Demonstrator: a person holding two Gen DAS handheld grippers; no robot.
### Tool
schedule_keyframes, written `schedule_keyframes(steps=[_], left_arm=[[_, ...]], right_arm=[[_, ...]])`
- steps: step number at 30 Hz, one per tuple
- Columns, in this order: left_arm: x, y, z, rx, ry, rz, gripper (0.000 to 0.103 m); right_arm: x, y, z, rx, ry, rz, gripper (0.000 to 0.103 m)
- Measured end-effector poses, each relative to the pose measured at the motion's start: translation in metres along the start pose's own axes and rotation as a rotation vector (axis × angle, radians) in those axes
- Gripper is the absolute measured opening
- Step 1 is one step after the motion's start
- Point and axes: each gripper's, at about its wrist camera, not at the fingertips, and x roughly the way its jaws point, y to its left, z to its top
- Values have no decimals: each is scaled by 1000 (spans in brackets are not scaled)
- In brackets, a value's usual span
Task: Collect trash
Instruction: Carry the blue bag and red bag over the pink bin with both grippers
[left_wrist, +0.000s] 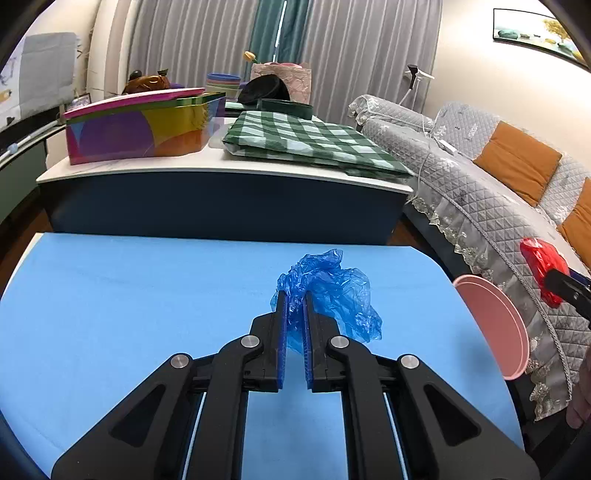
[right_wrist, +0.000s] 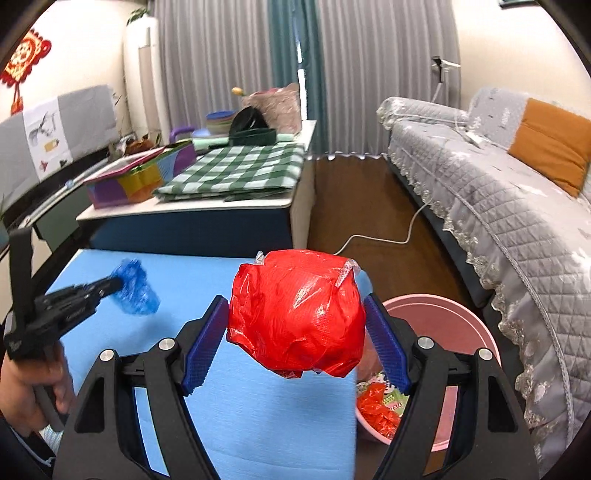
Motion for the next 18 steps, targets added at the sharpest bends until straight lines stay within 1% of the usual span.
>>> schedule_keyframes(steps=[4,9,12,18], left_arm=[[-14,-10,-9,-9,-10,3,7],[-24,-21,-12,-34,-26,3,7],[-26,-29,-15,-27,-29,8,7],[-26,-44,-23,-8,-19,17,7]], right_arm=[[-7,-17,-4,24,-24,-15,74],[-15,-39,-4,51,-46,-25,74],[-21,-48,-4,70,-62,-24,74],[-31,-59,-1,64,-91,-38,74]])
